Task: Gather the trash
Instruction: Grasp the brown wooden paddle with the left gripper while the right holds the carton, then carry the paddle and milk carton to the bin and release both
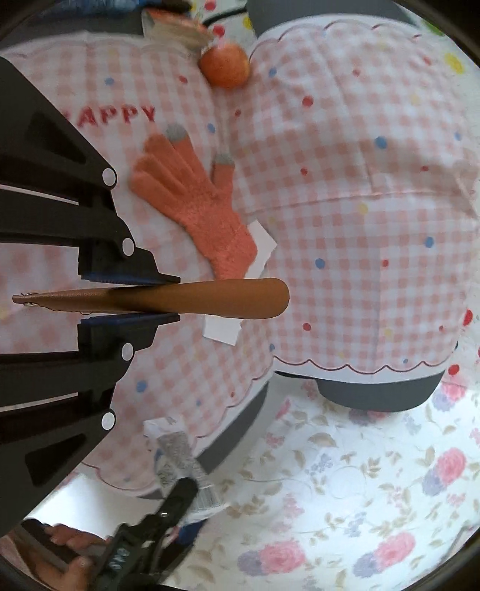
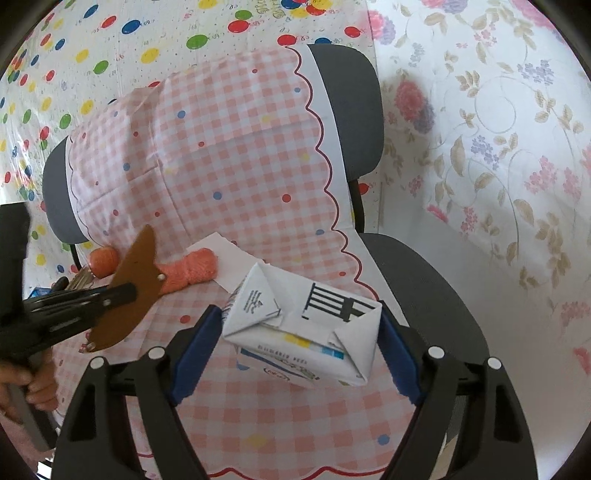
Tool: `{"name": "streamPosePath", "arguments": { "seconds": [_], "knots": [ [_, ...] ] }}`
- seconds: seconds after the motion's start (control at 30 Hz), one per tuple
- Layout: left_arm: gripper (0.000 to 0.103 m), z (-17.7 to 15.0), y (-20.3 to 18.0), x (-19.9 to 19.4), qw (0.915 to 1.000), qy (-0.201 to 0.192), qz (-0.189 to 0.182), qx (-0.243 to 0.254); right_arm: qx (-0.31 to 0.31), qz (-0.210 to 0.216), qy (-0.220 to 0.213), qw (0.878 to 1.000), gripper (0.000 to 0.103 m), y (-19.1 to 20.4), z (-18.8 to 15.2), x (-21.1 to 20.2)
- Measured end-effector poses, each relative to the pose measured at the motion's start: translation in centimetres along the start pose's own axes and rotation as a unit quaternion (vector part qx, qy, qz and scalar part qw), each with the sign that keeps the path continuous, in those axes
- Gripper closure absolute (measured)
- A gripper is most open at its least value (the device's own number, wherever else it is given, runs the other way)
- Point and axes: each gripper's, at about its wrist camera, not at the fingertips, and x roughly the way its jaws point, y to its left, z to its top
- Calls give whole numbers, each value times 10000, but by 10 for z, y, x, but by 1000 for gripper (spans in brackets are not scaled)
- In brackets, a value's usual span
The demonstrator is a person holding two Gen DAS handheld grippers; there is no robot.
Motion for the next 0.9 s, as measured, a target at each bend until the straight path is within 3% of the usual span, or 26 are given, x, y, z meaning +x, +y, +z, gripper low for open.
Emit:
{"name": "streamPosePath", "arguments": {
  "seconds": [0.23, 0.57, 0.9],
  "knots": [
    [89, -23, -23, -36, 9997, -145, 71, 204, -61, -99, 6, 9999, 23, 14, -15, -27],
    [89, -67, -67, -56, 9949, -186, -819, 550, 80, -608, 39, 9981, 23, 10, -59, -93],
    [89, -109, -129, -59, 9826, 18, -1487, 1112, 540, -1309, 144, 9898, 23, -25, -118, -153]
  ]
}}
